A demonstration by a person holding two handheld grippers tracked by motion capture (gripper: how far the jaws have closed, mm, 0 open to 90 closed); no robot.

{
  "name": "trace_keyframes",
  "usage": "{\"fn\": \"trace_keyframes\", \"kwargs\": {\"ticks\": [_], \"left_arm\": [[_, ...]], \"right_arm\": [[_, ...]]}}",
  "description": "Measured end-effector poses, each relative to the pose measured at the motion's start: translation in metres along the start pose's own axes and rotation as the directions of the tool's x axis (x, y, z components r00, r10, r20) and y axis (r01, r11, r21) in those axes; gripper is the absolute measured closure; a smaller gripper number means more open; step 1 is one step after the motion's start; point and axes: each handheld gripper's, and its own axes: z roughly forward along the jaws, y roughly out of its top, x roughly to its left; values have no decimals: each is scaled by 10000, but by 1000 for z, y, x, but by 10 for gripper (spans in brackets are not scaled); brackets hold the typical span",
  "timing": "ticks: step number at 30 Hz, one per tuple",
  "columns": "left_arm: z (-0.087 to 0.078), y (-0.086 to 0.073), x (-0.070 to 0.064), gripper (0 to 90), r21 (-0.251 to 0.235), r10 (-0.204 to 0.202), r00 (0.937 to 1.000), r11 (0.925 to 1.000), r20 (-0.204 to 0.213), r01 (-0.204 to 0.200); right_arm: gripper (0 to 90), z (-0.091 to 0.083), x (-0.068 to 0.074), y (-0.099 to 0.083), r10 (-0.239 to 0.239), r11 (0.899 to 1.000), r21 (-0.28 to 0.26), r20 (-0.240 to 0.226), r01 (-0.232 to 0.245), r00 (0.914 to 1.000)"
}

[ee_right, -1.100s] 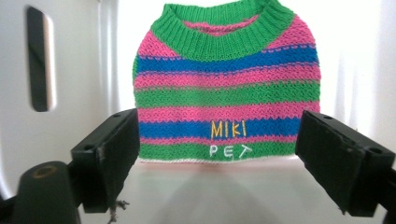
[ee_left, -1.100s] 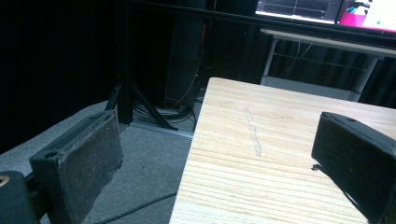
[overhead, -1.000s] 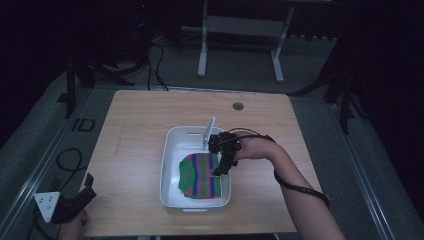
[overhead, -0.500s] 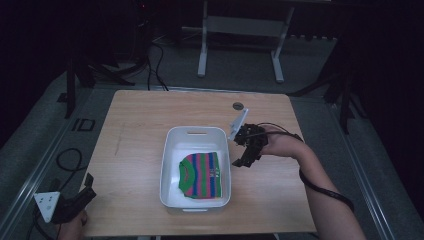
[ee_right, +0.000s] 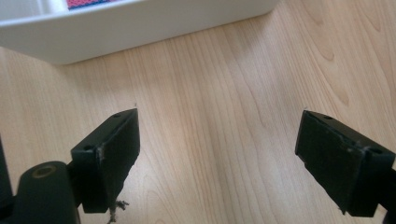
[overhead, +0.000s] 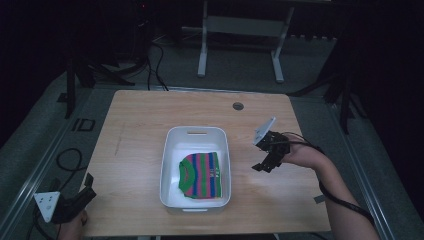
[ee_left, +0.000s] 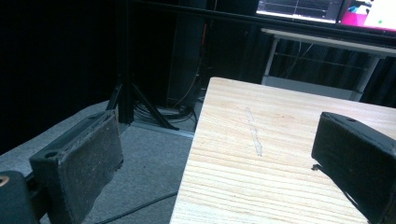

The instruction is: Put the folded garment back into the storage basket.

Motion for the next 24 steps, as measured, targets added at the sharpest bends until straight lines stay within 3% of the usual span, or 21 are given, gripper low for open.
{"fn": "trace_keyframes", "kwargs": {"ticks": [4,5,8,9,10,11,14,15,16,17,20,22,24], "left_arm": [[0,0,0,23,5,4,10000,10000,-11,-4],[0,0,0,23,1,-1,10000,10000,-12,1],[0,0,0,23,8,8,10000,10000,-17,-8],[0,0,0,23,8,8,10000,10000,-17,-8],[0,0,0,23,8,8,10000,10000,-17,-8],[0,0,0,23,-1,-1,10000,10000,-13,1],[0,0,0,23,-4,3,10000,10000,-21,-3],[0,0,0,23,-4,3,10000,10000,-21,-3],[0,0,0,23,-4,3,10000,10000,-21,-3],[0,0,0,23,5,10,10000,10000,-23,-10],[0,0,0,23,1,17,10000,10000,-24,-17],[0,0,0,23,-3,26,10000,10000,-31,-26],[0,0,0,23,-2,25,10000,10000,-34,-25]], "right_arm": [[140,1,1,-12,282,9987,-430,362,-267,9989],[140,2,2,-20,516,9947,-922,583,-460,9970],[140,5,3,-32,1011,9824,-1661,869,-856,9911],[140,5,3,-32,1011,9824,-1661,869,-856,9911],[140,7,3,-36,1192,9771,-1877,954,-997,9883],[139,13,2,-47,1694,9627,-2323,1170,-1389,9786],[140,22,2,-61,2298,9417,-2817,1398,-1838,9632],[140,22,2,-61,2298,9417,-2817,1398,-1838,9632],[140,24,1,-66,2458,9348,-2980,1506,-1931,9575],[139,29,1,-76,2875,9189,-3252,1640,-2234,9436],[140,33,1,-88,3447,8955,-3612,1928,-2602,9187],[139,38,2,-99,3874,8798,-3778,2185,-2884,8957],[139,41,3,-108,4193,8658,-3912,2272,-3119,8790]]}}
